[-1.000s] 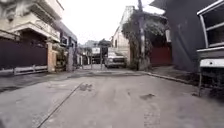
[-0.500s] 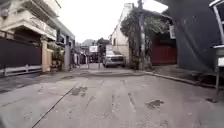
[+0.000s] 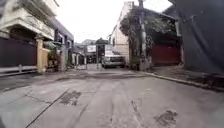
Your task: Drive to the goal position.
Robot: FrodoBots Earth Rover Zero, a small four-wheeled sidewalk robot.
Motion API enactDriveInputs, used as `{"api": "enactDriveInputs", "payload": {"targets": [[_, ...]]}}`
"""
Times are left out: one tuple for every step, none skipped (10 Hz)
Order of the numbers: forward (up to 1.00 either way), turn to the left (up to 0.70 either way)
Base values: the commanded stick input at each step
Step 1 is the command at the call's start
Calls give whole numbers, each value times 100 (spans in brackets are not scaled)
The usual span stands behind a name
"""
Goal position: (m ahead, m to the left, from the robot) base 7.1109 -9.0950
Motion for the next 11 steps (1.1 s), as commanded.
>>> {"api": "enactDriveInputs", "payload": {"targets": [[70,0],[70,0],[70,0],[70,0],[70,-5],[70,-18],[70,-27],[70,-27],[70,-27],[70,-27],[70,-27]]}}
